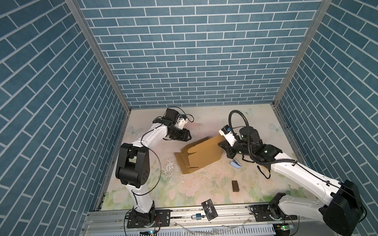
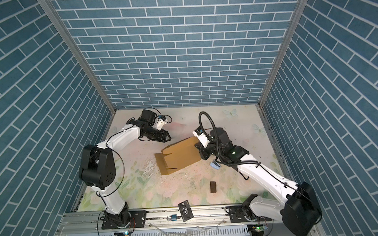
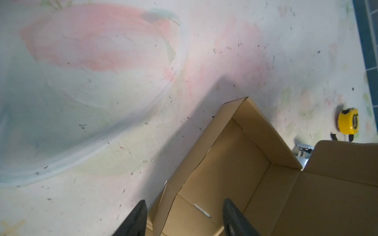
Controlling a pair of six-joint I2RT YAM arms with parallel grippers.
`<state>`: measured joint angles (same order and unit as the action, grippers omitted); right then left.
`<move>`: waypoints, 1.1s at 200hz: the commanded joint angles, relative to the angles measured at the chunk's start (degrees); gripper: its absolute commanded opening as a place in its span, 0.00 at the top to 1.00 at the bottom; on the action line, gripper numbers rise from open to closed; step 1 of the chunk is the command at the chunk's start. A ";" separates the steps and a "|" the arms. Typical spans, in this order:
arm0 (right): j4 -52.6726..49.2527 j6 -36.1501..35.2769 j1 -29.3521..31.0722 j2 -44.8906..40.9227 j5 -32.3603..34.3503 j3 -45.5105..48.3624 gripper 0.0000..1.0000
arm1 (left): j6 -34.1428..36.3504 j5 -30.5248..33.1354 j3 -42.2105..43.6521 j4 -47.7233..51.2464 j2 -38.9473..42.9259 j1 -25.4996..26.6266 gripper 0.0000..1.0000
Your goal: Fold the paper box
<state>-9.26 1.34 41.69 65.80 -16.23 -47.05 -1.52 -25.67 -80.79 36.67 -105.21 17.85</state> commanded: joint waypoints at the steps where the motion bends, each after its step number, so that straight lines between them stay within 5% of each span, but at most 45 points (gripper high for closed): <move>1: 2.68 6.22 4.09 0.24 1.52 4.35 1.00 | -0.22 1.03 -1.43 3.80 -1.37 0.59 0.42; 33: 13.12 10.19 6.12 1.30 6.64 9.83 1.00 | -0.76 -0.28 -1.82 4.08 -3.78 1.42 0.42; 71: 9.33 8.72 4.72 4.33 17.19 5.12 1.00 | -1.85 0.73 -0.35 4.88 -3.04 2.54 0.44; 142: 12.87 8.64 -5.64 13.94 9.22 -3.72 1.00 | -10.53 -5.05 7.80 1.14 2.01 2.54 0.42; 220: 13.04 10.34 -10.98 33.67 -2.39 -25.10 1.00 | -19.65 -13.46 17.01 -4.97 7.32 2.36 0.39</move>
<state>2.87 9.56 31.42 95.26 -13.23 -65.78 -18.44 -36.38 -65.25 33.32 -100.71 20.18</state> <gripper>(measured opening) 0.044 0.607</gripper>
